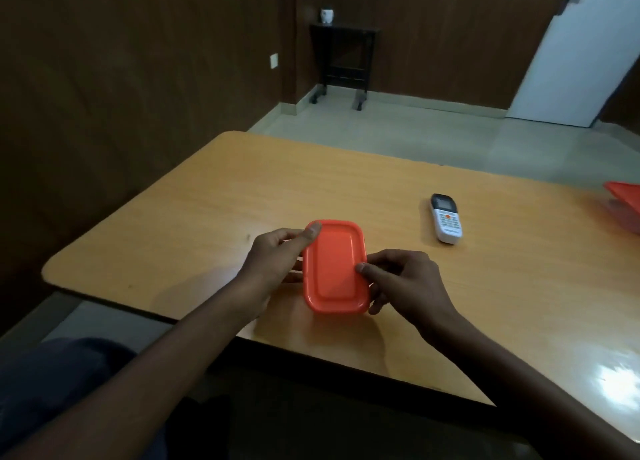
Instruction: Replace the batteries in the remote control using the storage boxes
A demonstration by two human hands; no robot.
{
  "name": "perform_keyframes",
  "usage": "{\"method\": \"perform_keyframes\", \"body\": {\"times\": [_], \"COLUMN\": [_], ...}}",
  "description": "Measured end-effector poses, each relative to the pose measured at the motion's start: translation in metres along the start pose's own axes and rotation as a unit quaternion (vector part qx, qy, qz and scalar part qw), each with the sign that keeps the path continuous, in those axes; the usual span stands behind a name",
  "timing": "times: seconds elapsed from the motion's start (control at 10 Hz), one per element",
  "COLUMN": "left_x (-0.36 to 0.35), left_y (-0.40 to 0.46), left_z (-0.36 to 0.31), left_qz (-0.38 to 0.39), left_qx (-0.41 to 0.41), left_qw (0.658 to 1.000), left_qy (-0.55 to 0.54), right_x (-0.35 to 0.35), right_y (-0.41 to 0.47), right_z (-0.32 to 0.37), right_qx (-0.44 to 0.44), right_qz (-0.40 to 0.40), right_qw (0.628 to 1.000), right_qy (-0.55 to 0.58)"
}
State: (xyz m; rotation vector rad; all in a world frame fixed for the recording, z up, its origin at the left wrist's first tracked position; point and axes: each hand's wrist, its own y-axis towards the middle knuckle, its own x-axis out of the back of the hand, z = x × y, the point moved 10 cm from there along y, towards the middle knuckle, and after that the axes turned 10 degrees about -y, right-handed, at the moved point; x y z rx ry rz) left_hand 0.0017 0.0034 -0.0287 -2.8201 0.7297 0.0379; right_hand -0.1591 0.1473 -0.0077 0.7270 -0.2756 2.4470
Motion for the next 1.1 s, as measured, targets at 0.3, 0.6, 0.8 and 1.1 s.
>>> {"method": "perform_keyframes", "body": {"times": [0.3,0.6,0.8,1.1], "left_x": [0.189,0.249,0.25,0.241], "left_y": [-0.007,-0.013,-0.012,-0.015], "left_z": [-0.04,-0.031,-0.035,-0.044], "left_qz": [-0.185,-0.202,-0.217,-0.225], "left_qx": [-0.022,0.033,0.007,-0.01], "left_qw": [0.909,0.817,0.829,0.829], "left_qy": [0.373,0.539,0.515,0.512], "right_x": [-0.119,-0.261,-0.312,-0.287], "right_y": [0.062,0.094,0.099,0.095], "right_z": [0.068,0.142,0.166,0.157], "right_qx": [-0.03,-0.086,-0.114,-0.106], "right_qz": [0.029,0.13,0.158,0.13], "right_qw": [0.996,0.98,0.968,0.965], "right_qy": [0.078,0.127,0.159,0.202]}}
